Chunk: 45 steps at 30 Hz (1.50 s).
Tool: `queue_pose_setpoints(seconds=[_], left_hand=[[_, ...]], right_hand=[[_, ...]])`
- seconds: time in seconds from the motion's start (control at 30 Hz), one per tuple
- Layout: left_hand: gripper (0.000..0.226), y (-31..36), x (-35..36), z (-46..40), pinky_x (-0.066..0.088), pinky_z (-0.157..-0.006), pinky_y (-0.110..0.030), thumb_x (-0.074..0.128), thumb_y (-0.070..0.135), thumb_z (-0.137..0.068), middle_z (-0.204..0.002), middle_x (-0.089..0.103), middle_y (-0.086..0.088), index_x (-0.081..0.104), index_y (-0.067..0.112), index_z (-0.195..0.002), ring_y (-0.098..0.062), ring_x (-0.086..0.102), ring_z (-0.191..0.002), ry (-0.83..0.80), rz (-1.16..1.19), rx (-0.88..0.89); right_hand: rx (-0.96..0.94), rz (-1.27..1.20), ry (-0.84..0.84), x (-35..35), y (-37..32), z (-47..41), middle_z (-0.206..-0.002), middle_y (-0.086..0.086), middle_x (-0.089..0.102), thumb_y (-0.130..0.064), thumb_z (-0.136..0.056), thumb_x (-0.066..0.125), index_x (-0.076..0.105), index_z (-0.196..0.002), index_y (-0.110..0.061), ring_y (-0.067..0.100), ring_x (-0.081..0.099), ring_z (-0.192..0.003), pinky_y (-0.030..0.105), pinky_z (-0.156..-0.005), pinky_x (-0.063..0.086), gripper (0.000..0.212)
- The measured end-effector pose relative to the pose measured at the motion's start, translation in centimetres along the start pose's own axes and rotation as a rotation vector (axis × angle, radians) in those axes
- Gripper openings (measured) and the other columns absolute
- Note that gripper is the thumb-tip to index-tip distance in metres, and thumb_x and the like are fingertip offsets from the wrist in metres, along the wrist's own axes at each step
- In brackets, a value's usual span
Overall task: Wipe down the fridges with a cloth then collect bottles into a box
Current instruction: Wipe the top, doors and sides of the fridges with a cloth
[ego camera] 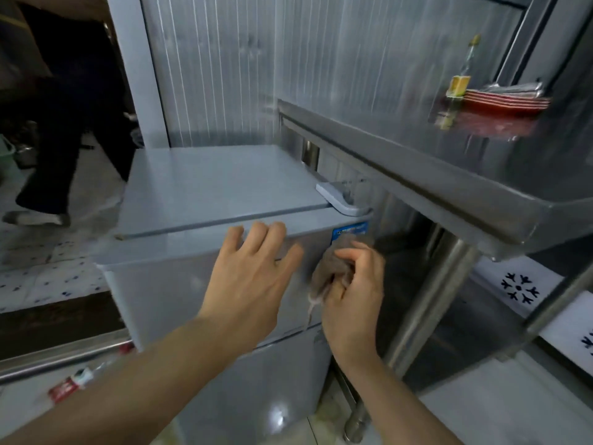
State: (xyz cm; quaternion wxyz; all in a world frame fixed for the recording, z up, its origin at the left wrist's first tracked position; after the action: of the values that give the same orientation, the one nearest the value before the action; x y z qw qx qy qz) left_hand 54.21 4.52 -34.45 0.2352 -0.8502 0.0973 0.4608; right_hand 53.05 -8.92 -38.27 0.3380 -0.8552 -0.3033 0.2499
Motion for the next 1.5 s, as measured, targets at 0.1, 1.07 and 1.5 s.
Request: queue_pose_setpoints(seconds=[0.1,1.07,1.5], left_hand=[[0.063,-0.7,-1.0,-0.1,0.045,-0.085,-0.046,0.078,0.016,-0.039,-0.122,0.057,-0.015,0.064,0.015,-0.101,-0.033,0.049,-0.101,-0.124,0.054,0.021],[0.065,-19.5,-23.3,2.3,0.030,-0.102,-0.036,0.058,0.010,-0.082,-0.142,0.035,0.004,0.029,0.025,-0.138,-0.019,0.035,-0.128,-0.595,0.307,0.006],[0.061,-24.7,-23.8,2.7,0.036,-0.098,-0.034,0.062,0.022,-0.082,-0.136,0.041,0.005,0.034,0.026,-0.136,-0.016,0.043,-0.118,-0.639,0.283,-0.133]], right_hand=[[0.095,0.012,-0.125,-0.6,-2.0,0.4,-0.100,0.005,0.054,0.018,-0.076,0.055,0.060,-0.092,-0.005,0.013,0.056,-0.089,0.020,-0.084,0.047,0.028],[0.175,0.206,-0.579,-3.9,-31.7,-8.4,-0.098,-0.003,0.054,0.013,-0.079,0.058,0.061,-0.101,-0.006,0.009,0.053,-0.090,0.007,-0.078,0.042,0.030],[0.203,0.114,-0.598,-0.3,-32.1,-10.6,-0.100,0.005,0.061,0.006,-0.082,0.060,0.062,-0.101,-0.006,0.012,0.056,-0.090,0.022,-0.086,0.047,0.022]])
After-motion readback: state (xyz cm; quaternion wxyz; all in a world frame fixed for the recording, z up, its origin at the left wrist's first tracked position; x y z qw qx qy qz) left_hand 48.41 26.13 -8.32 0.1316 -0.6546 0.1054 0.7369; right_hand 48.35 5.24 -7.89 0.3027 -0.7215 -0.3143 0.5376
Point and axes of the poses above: each hand's wrist, its own z-axis away from the middle knuckle, its own x-axis out of the palm, y = z × x, the point moved 7 cm from there along -z, towards the middle knuckle
